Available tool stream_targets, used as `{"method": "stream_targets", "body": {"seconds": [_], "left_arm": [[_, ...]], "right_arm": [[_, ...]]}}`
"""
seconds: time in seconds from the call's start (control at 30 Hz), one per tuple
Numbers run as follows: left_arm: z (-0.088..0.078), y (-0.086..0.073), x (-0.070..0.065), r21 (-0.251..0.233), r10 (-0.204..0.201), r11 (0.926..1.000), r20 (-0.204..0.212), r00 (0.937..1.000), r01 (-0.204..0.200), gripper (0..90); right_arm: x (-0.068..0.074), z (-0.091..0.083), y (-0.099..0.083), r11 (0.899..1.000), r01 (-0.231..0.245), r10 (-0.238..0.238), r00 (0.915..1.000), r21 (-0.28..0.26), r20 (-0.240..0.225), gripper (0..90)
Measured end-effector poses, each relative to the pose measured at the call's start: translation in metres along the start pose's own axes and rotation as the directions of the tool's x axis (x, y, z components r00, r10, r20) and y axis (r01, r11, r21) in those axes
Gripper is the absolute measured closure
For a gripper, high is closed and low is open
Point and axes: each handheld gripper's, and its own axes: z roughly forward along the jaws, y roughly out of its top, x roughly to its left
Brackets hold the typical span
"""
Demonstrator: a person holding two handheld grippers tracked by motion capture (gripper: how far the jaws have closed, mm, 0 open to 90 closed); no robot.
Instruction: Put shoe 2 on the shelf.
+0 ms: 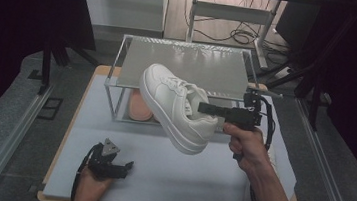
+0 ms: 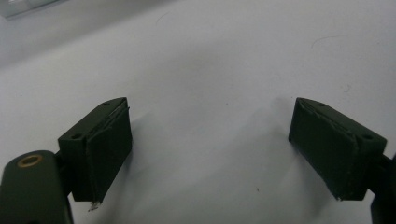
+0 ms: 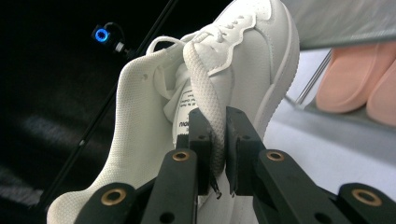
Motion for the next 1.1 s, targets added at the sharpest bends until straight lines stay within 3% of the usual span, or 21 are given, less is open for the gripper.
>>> {"method": "stream_targets", "body": {"seconds": [0.3,0.6,0.8,0.83,0.93,1.1], "left_arm": [[0.000,0.000,0.000,0.002,0.001,1.0000,0.000,1.0000,-0.001,13.5],[0.000,0.000,0.000,0.002,0.002,1.0000,-0.001,1.0000,-0.002,13.5],[-0.001,0.000,0.001,0.006,0.007,1.0000,0.001,1.0000,-0.007,13.5],[0.000,0.000,0.000,0.001,-0.001,1.0000,-0.001,1.0000,0.001,13.5],[0.000,0.000,0.000,0.001,0.003,1.0000,-0.001,1.0000,-0.003,13.5],[0.000,0.000,0.000,0.001,0.003,1.0000,-0.001,1.0000,-0.003,13.5]], "right_arm": [[-0.004,0.013,0.016,0.998,0.006,-0.001,0.9976,-0.067,0.069,82.4],[-0.013,0.028,0.037,0.989,0.013,0.010,0.9882,-0.150,0.153,82.4],[-0.021,0.041,0.047,0.982,0.022,0.022,0.9737,-0.187,0.227,82.3],[-0.022,0.045,0.050,0.980,0.051,0.002,0.9645,-0.194,0.264,82.4],[-0.025,0.049,0.055,0.974,0.065,0.003,0.9537,-0.216,0.301,82.4],[-0.029,0.054,0.060,0.970,0.078,0.004,0.9431,-0.232,0.332,82.1]]}}
